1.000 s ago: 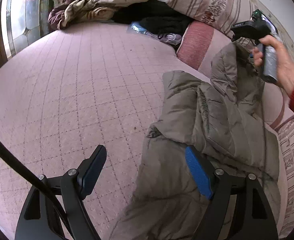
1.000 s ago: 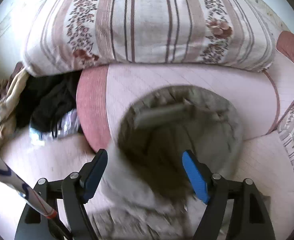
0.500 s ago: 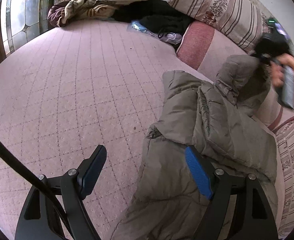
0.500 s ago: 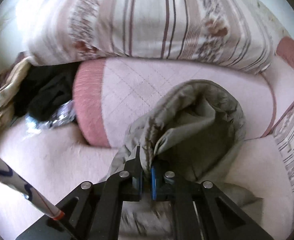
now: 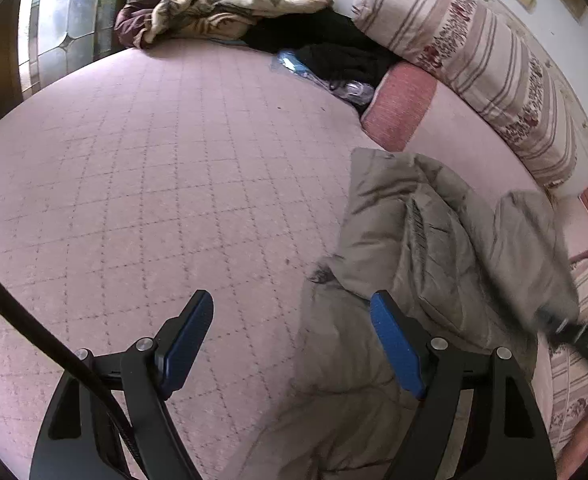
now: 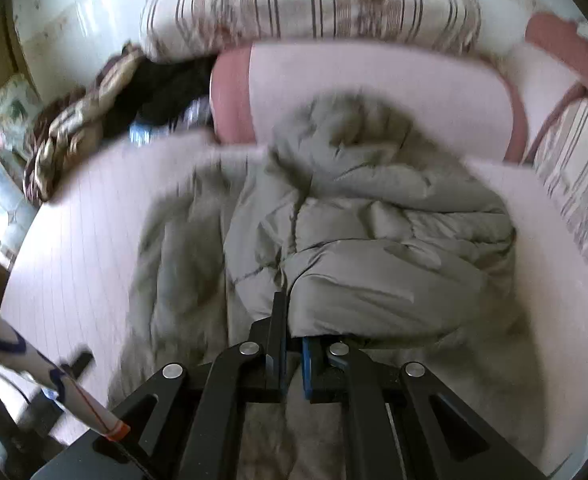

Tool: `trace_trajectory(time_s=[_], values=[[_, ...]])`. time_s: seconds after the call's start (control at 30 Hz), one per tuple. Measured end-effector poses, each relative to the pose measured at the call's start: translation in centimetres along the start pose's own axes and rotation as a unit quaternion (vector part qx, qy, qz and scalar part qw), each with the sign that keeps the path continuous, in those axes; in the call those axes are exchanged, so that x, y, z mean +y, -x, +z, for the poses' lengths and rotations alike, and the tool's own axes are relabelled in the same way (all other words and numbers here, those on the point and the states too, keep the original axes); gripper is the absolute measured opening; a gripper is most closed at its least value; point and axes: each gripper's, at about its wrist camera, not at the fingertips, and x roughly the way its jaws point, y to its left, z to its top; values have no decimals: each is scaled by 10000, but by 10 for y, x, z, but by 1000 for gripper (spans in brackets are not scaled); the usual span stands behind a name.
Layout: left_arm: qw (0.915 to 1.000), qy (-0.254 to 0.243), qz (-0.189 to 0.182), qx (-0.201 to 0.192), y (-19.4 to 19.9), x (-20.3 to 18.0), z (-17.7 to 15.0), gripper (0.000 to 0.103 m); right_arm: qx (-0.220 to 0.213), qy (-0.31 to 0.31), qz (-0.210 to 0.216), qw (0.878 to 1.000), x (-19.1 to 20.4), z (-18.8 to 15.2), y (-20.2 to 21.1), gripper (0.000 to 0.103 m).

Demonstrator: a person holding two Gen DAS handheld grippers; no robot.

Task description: Fold large clothes

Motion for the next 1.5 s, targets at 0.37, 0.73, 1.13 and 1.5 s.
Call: trace_trajectory(time_s=[0.37,0.73,1.13,1.5], values=[[9996,-57,268,1,-8,2,2,80,329,-11,-353,9988,17,-14,-71,11],[9995,45,283,-105,-2,4,2,80,-326,509,-564,9966,-29,-17,38,54],[9988,-138,461,-105,-10,0,4,80,4,-354,-1333,9904,-69,77,-81,53],[9984,-156,523,-161,-8,-1,1,80,366,461,-937,9939,-35,16,-77,54]])
